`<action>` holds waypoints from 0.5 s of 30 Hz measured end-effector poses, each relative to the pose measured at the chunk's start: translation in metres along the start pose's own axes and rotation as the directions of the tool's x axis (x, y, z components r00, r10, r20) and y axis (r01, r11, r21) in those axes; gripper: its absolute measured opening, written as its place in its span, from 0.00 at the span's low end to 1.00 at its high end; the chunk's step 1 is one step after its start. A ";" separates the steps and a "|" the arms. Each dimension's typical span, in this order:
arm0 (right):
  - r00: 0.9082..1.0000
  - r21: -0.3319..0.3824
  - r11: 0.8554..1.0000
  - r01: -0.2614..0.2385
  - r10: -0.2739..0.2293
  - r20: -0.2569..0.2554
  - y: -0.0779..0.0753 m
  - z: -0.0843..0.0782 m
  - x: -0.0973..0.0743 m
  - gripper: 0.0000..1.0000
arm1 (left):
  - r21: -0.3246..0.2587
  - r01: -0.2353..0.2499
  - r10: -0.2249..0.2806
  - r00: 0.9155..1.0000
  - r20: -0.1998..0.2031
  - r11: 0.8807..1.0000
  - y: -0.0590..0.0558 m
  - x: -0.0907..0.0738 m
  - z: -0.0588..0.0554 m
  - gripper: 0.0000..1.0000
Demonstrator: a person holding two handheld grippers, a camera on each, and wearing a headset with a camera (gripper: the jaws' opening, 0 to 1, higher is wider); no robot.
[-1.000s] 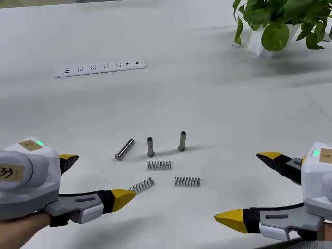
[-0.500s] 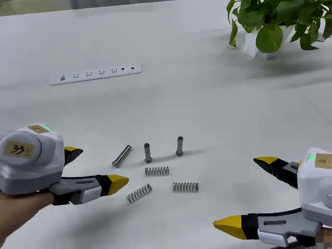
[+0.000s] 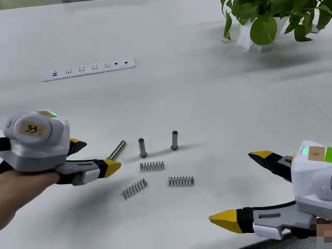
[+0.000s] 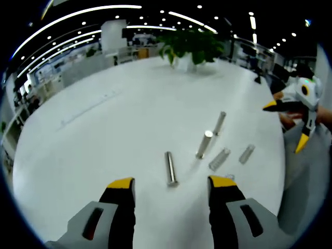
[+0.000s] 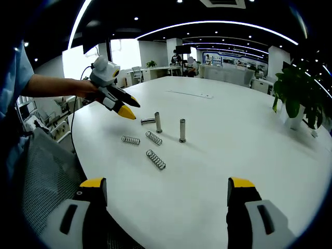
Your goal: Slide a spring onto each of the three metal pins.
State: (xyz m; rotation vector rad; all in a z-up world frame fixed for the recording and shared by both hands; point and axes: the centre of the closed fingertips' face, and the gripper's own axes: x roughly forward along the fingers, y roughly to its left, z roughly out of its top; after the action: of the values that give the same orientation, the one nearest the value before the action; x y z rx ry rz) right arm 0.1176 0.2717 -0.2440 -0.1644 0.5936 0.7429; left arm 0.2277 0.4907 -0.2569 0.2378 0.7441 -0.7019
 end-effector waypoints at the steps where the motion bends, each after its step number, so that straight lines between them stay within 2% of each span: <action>1: 1.000 0.001 1.000 0.000 0.000 -0.001 0.000 0.000 0.000 0.98 | 0.000 -0.001 0.001 1.000 -0.001 1.000 0.002 0.002 0.002 0.54; 5: 1.000 0.005 1.000 0.001 -0.001 -0.002 0.000 -0.001 -0.001 0.98 | 0.001 0.002 -0.002 1.000 -0.024 1.000 0.004 0.009 0.003 0.49; 9: 1.000 0.011 1.000 -0.001 0.001 -0.002 0.000 -0.002 0.000 0.97 | 0.022 0.014 -0.013 0.999 -0.049 1.000 0.002 0.017 0.004 0.43; 15: 1.000 0.008 1.000 -0.003 0.003 -0.004 0.001 -0.002 0.000 0.97 | 0.019 0.023 -0.022 0.996 -0.081 1.000 0.001 0.028 0.004 0.36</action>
State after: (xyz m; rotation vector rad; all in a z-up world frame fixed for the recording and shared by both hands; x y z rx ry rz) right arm 0.1157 0.2714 -0.2454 -0.1581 0.6004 0.7430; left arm 0.2450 0.4753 -0.2736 0.2777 0.8187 -0.7247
